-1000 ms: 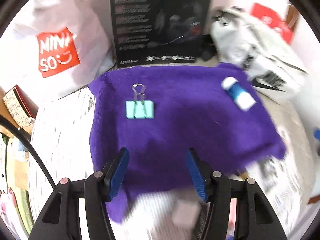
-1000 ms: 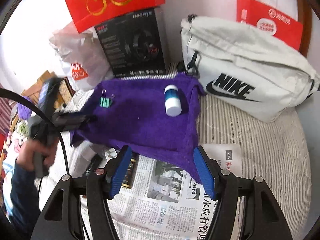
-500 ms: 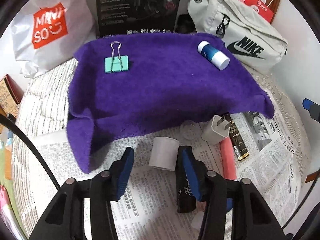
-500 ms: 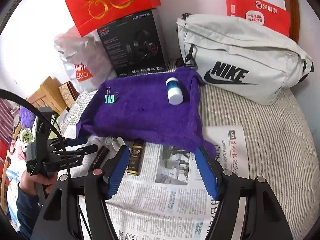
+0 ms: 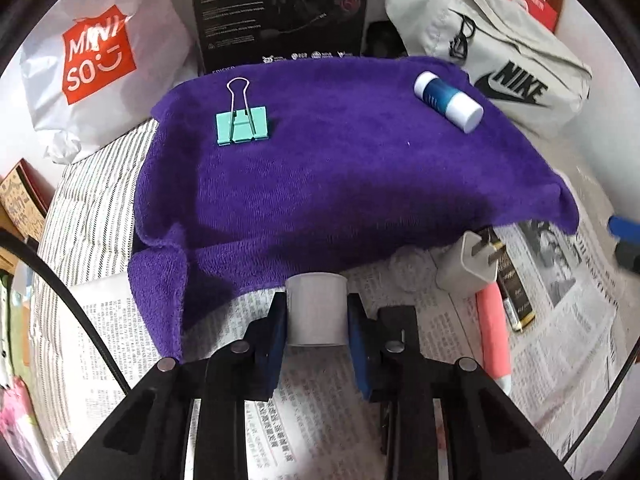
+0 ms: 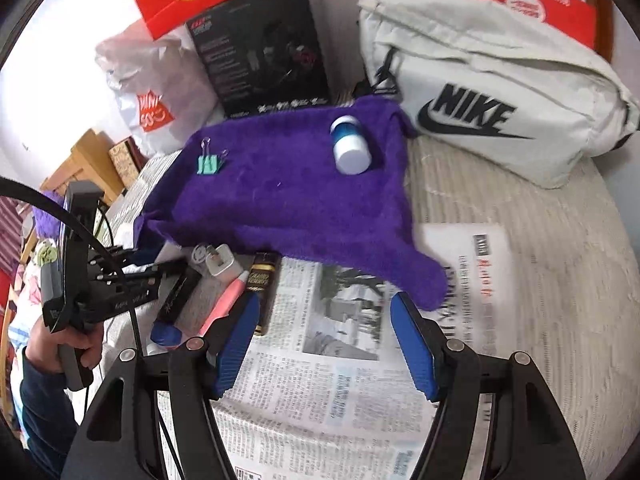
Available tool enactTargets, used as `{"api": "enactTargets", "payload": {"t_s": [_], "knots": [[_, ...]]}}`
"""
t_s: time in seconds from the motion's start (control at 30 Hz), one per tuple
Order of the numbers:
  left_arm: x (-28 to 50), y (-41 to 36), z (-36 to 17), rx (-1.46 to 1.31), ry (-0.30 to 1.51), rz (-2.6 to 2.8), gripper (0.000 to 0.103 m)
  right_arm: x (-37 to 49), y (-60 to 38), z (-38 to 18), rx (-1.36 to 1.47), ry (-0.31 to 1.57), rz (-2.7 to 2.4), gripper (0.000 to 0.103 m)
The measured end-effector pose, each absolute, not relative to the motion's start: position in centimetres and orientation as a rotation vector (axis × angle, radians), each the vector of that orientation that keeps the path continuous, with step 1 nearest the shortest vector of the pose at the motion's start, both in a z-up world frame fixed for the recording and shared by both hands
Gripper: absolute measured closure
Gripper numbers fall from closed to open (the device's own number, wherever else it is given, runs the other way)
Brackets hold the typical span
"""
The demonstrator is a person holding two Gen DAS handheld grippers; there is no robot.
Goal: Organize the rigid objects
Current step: 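Grasp the white tape roll with the left tool while the right tool grasps the gold Grand Reserve bottle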
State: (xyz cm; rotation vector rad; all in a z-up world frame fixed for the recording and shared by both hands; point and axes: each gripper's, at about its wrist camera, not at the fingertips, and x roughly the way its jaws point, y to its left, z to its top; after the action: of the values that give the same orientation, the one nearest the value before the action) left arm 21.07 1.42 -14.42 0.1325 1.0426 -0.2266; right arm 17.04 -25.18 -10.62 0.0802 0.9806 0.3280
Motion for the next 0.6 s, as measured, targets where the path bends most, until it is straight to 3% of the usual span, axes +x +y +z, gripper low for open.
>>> {"api": "enactTargets", "payload": {"t_s": [0.27, 0.6], "knots": [[19.3, 4.3, -14.2, 0.071, 1.04, -0.186, 0.076, 18.8, -20.3, -14.3, 0.003, 1.063, 0.409, 0.036], [17.1, 5.9, -14.4, 0.044, 1.009, -0.181, 0.076, 19.2, -18.5, -16.2, -0.078, 1.034, 0.362, 0.039]]}}
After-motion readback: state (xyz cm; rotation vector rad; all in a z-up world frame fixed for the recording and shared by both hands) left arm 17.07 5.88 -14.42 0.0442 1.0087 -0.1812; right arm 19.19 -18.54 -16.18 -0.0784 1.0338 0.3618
